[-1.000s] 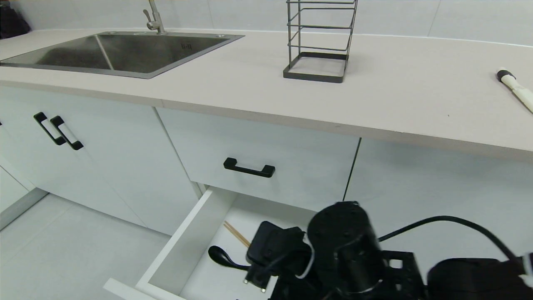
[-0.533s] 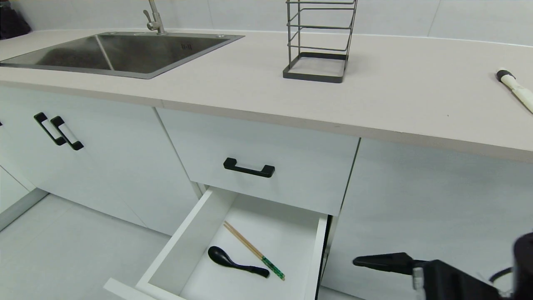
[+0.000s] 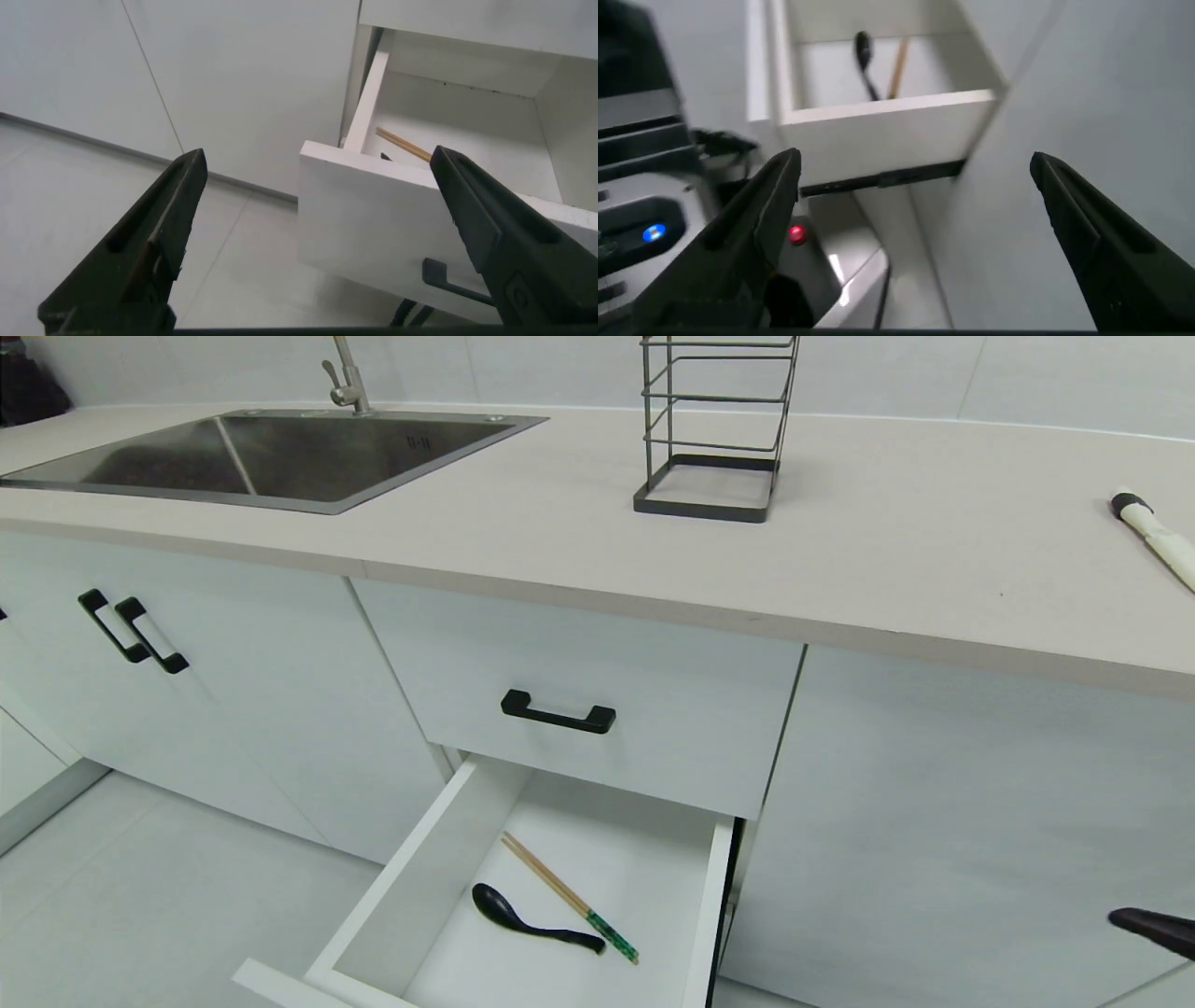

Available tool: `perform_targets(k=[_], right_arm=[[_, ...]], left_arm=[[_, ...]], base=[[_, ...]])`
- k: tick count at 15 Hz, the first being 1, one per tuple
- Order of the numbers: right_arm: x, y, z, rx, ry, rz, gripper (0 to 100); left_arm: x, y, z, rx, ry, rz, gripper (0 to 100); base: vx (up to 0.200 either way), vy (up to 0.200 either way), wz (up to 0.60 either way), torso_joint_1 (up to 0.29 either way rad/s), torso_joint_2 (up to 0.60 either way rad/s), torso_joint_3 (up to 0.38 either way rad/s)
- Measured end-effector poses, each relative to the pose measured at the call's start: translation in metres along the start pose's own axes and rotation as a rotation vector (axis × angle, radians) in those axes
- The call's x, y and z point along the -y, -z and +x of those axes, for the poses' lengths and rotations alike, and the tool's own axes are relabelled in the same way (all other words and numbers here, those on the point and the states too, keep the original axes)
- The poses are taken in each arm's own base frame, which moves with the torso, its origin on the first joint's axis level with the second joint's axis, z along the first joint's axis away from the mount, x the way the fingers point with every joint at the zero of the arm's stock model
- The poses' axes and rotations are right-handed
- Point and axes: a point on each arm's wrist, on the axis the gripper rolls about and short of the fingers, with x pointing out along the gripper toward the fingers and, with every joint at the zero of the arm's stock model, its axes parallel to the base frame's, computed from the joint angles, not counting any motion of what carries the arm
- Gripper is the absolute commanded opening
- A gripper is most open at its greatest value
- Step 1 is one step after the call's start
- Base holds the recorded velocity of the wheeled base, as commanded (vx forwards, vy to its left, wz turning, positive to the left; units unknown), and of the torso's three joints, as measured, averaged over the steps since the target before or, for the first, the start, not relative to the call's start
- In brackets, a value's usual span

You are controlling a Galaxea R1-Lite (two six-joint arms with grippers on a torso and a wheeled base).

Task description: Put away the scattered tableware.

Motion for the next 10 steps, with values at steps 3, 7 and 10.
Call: perform_targets(k=[3, 7, 10], right_arm=[[-0.006, 0.004, -0.033, 0.05, 0.268, -0.008, 100], [-0.027, 0.018, -0.053, 0.042, 0.503, -0.005, 100], [-0.036, 0.04, -0.054, 0.031, 0.625, 0.18, 100]], left_arm=[[0.0, 0.0, 0.0, 0.0, 0.001, 0.0, 100], [0.0, 0.0, 0.0, 0.0, 0.001, 0.0, 100], [0.0, 0.0, 0.0, 0.0, 0.001, 0.001, 100]], base=[[0.0, 0.0, 0.0, 0.0, 0.0, 0.0], [0.0, 0.0, 0.0, 0.0, 0.0, 0.0], [0.0, 0.0, 0.0, 0.0, 0.0, 0.0]])
